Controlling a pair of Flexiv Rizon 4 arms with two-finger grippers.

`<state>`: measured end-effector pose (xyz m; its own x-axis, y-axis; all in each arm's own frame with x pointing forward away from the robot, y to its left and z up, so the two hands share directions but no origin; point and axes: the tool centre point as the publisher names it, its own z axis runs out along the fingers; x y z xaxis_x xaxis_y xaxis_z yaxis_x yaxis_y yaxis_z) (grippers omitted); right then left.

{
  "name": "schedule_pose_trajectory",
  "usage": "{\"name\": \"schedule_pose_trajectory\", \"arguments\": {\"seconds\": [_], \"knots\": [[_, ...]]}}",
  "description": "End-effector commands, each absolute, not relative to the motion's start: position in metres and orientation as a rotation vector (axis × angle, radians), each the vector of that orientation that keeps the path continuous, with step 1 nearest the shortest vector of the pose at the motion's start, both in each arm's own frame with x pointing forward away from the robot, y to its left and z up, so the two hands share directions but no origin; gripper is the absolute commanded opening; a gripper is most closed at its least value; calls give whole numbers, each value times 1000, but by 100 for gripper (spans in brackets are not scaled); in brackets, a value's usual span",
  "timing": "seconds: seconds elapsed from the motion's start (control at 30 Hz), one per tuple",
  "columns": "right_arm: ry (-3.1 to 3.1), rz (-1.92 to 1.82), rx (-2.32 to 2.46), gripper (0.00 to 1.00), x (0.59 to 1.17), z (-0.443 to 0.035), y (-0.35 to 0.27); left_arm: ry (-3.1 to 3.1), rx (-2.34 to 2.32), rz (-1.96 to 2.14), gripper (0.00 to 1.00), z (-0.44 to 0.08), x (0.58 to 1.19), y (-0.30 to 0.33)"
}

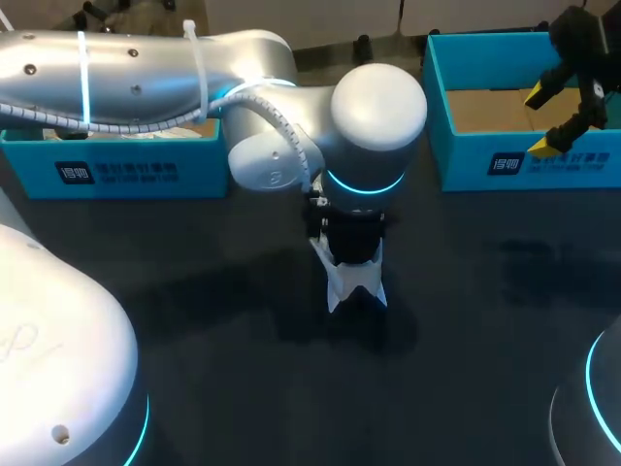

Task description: Take the shoe out of the shoebox, open the shoe tongue, remove and reinsert the insole, then place the shoe into the shoebox

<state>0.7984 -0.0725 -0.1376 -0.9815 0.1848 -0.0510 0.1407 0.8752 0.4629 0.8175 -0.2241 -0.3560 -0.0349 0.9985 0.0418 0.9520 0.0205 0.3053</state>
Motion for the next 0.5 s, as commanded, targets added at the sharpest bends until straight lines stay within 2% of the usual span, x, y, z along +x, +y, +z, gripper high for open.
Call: {"name": "schedule_pose_trajectory", "arguments": {"seconds": [0.03,0.5], "knots": [[2954,714,258,100,800,-138,-72,2099,2035,382,100,-350,815,-219],[2954,714,258,100,800,-138,-72,2126,1995,355,100,-334,832,-222]]}}
